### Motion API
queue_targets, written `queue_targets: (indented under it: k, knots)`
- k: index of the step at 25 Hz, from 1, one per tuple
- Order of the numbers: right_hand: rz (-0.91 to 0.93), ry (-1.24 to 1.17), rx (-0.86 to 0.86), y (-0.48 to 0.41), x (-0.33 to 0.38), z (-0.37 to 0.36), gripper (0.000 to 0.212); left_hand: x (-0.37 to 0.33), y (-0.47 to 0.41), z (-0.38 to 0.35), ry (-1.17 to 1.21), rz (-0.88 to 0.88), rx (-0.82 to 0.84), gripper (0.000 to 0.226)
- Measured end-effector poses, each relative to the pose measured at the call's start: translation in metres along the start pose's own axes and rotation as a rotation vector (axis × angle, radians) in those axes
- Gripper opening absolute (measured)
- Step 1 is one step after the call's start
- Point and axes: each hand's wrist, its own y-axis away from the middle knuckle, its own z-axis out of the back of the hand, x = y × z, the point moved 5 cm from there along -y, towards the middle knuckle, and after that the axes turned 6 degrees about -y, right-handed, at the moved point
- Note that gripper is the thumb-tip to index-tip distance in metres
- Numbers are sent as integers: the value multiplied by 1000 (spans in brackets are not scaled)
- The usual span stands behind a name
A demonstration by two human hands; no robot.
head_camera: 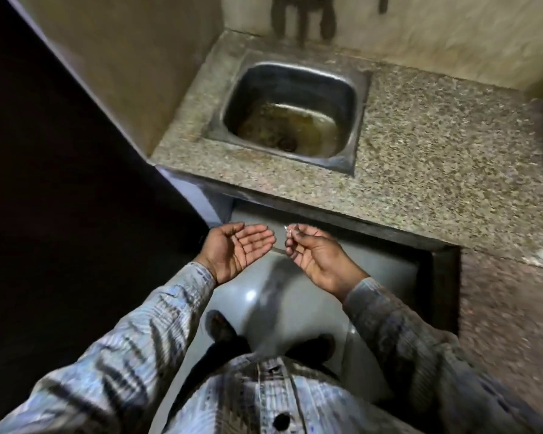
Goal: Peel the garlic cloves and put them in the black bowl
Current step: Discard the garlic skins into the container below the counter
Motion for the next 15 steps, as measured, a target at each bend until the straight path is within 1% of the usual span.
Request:
queue_targets:
  k: [2, 4, 8, 11, 15]
  knots:
    - [-44, 37, 23, -31, -28, -44, 20, -31, 10, 49, 43, -50, -27, 49]
    - [-90, 101, 22, -65, -59, -84, 21, -59, 13, 99, 85, -53, -67, 51]
    - [-150, 195, -3, -137, -118, -129, 19, -99, -5, 184, 115, -103, -175, 49]
    - [-187, 293, -71, -201, -166, -133, 20, -104, -52, 253, 128, -102, -261, 49]
    - [-247, 444, -150, -298, -224, -91, 26, -80, -144, 330, 142, -72, -325, 50]
